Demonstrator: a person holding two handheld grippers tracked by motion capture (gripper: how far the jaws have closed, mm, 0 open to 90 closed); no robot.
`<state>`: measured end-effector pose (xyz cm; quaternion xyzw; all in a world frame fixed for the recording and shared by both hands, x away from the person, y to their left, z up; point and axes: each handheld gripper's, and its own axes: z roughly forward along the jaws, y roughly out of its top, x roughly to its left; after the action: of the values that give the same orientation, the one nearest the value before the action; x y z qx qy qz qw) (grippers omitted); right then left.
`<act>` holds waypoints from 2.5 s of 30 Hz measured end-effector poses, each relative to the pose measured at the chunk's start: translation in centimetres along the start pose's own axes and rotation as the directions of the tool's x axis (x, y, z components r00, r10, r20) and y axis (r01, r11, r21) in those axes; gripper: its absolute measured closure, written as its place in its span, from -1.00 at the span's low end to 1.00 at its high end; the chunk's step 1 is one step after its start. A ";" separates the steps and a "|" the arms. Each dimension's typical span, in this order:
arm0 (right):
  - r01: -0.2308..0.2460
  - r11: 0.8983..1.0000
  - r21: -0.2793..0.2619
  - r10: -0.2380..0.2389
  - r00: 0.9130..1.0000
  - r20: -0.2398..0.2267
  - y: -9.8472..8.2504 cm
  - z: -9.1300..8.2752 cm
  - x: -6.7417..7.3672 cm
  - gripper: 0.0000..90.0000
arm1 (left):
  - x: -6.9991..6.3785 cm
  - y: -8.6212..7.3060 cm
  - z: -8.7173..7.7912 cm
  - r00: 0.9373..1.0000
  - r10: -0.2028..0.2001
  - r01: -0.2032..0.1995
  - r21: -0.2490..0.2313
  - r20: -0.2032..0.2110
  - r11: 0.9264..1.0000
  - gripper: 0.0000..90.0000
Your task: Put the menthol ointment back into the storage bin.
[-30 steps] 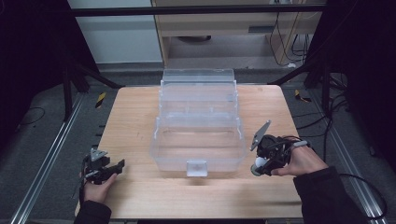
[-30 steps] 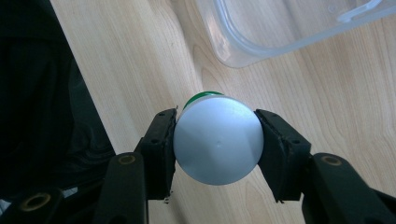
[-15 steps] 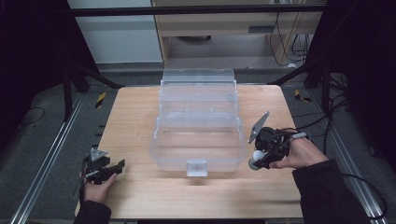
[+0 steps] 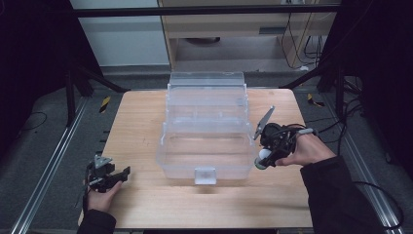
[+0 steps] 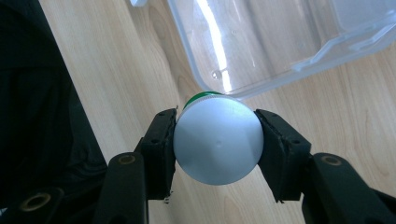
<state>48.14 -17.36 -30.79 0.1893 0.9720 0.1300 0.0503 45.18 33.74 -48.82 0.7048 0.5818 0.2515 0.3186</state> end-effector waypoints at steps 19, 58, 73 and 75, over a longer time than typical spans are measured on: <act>0.018 0.999 -0.038 -0.018 1.000 0.020 3.1 1.1 -1.1 0.12 | 0.0 0.0 0.1 1.000 -0.002 0.002 0.003 -0.001 1.000 -0.21; 0.000 1.000 0.000 0.000 1.000 0.001 3.4 7.3 -2.8 0.12 | 0.1 0.0 0.0 1.000 -0.002 0.002 -0.002 0.001 1.000 -0.21; 0.007 1.000 0.023 -0.007 1.000 -0.012 3.0 9.0 -3.0 0.12 | 0.1 0.0 0.0 1.000 -0.003 0.003 -0.002 0.000 1.000 -0.21; 0.010 1.000 0.025 -0.009 1.000 -0.015 3.0 9.2 -3.0 0.12 | 0.1 0.0 0.0 1.000 -0.003 0.003 -0.002 0.000 1.000 -0.21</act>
<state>53.32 -13.72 -38.66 0.1843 0.9748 0.1191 0.0413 45.19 33.87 -48.86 0.7036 0.5827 0.2516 0.3196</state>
